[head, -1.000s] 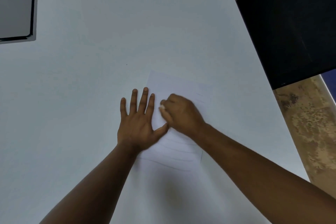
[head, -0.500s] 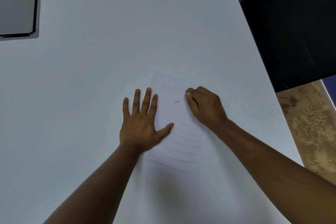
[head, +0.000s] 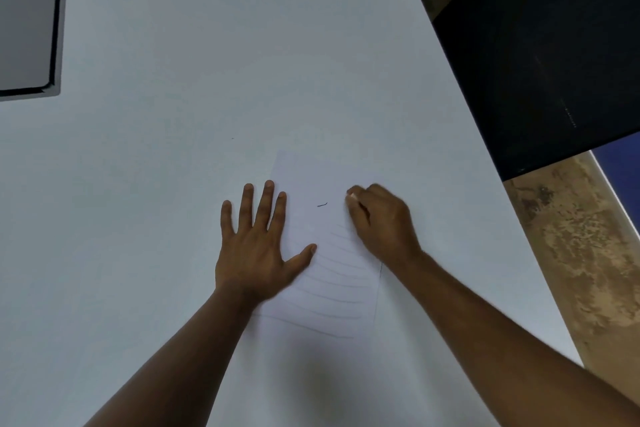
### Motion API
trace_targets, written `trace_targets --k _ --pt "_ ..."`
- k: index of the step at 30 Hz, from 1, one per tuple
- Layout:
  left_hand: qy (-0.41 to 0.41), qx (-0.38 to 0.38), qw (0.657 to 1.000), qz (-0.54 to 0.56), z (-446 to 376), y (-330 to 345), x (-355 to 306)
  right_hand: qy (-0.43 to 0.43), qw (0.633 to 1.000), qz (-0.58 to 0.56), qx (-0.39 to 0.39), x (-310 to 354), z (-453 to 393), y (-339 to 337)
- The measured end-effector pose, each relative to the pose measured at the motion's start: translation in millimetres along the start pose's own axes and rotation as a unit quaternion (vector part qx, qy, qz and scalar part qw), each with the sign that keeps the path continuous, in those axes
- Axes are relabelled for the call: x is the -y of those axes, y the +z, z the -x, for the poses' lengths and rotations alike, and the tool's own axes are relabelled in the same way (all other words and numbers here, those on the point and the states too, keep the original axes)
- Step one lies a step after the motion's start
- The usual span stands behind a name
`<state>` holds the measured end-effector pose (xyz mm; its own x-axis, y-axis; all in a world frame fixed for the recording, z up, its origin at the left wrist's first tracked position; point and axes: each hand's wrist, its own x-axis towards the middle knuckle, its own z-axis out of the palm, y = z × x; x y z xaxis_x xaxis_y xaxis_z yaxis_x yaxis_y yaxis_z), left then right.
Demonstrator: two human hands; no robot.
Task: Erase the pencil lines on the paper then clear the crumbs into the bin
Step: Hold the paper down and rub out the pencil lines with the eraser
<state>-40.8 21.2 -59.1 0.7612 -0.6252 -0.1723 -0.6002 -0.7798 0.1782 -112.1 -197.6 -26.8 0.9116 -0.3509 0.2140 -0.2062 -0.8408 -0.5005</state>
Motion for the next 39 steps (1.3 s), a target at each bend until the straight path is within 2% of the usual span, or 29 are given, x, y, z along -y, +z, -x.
trace_targets --k 6,11,13,19,22,26,29,32,34,36,39 --pt "0.005 -0.015 1.000 0.003 1.0 3.8 0.9 0.040 0.992 -0.114 0.039 48.2 59.2 14.9" --pt "0.002 0.028 1.000 0.014 -2.8 -7.8 4.1 0.157 0.973 -0.169 -0.026 59.2 60.7 20.8" --pt "-0.007 0.019 1.000 0.009 -1.3 -13.1 1.2 0.198 0.960 -0.196 -0.037 64.6 58.8 22.3" --pt "-0.110 -0.037 0.991 0.067 38.0 14.0 -34.6 0.271 0.919 -0.286 0.003 78.8 60.6 31.0" --pt "-0.144 -0.052 0.986 0.069 46.0 27.1 -45.6 0.225 0.946 -0.232 0.006 70.3 58.3 26.5" --pt "-0.140 -0.057 0.988 0.037 48.2 31.6 -47.3 0.078 0.993 -0.085 0.017 53.5 49.8 27.4" --pt "-0.136 -0.056 0.989 0.027 49.7 31.8 -46.1 -0.028 0.998 0.003 0.059 49.5 49.1 37.5" --pt "-0.139 -0.052 0.989 0.028 49.4 29.9 -47.3 -0.104 0.991 0.057 0.067 31.5 39.0 37.5" --pt "-0.142 -0.049 0.988 0.030 49.0 27.4 -48.2 -0.094 0.989 0.100 0.061 7.3 24.2 27.1" --pt "-0.146 -0.043 0.988 0.031 48.2 25.9 -48.4 -0.049 0.987 0.140 0.055 -17.0 8.4 9.8" --pt "-0.147 -0.044 0.988 0.029 48.0 25.8 -48.8 -0.028 0.992 0.121 -0.004 -31.8 -1.5 -5.4"
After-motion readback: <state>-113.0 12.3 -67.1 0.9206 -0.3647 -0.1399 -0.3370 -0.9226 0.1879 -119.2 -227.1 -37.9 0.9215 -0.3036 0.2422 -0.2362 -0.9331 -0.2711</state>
